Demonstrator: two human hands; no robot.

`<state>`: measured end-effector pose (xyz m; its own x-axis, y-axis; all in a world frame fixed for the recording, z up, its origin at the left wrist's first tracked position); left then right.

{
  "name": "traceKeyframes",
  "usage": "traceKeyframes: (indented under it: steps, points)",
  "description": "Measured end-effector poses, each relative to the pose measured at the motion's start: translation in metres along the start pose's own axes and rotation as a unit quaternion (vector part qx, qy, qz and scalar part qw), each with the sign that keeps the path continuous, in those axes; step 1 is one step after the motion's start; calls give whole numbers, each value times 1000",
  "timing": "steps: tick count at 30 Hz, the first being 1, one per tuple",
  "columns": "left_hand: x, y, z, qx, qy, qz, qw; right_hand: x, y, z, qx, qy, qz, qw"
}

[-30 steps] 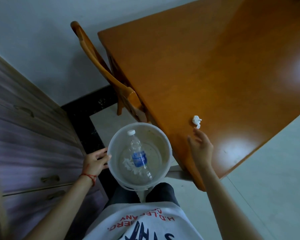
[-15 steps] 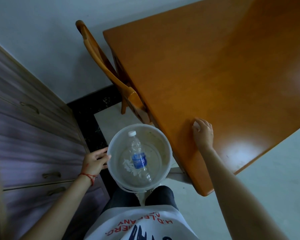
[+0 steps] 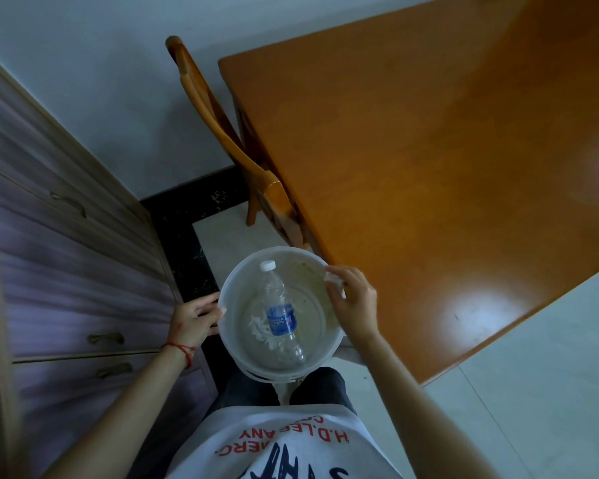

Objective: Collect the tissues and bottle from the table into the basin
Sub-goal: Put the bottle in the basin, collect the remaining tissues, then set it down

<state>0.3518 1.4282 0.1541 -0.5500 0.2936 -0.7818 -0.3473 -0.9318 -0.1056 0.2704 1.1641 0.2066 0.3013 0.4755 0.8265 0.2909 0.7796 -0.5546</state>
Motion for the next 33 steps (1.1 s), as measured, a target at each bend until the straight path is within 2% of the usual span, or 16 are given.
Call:
traceKeyframes:
  steps: [4,6,9,12,15,23,33]
  points:
    - [4,0,0,5,-1,3,1000,6,33,13,86,-11,1,996]
    - [4,-1,1,6,-2,7,1000,6,39,17,103,-23,26,994]
    - [7,-3,1,5,-2,11,1000,3,30,18,61,-31,69,995]
    - [8,-5,3,5,-1,12,1000,-10,15,20,24,22,82,996]
    - [8,-7,7,4,4,13,1000,-25,9,24,32,83,85,992]
    - [12,-18,20,-7,9,28,1000,-43,16,35,55,157,-16,986]
    - [39,-6,65,-83,-4,83,993,-50,11,50,95,119,-37,988]
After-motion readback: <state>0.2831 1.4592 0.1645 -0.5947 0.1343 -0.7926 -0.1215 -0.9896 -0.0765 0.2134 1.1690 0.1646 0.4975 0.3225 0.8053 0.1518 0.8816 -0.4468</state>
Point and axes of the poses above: each hand's wrist, its own z-axis away from the middle knuckle, its own y-axis out of the palm, x = y × z, the point moved 6 cm from there along -z, towards the middle knuckle, and after that the axes turned 7 degrees about x, right-handed, at the moved point
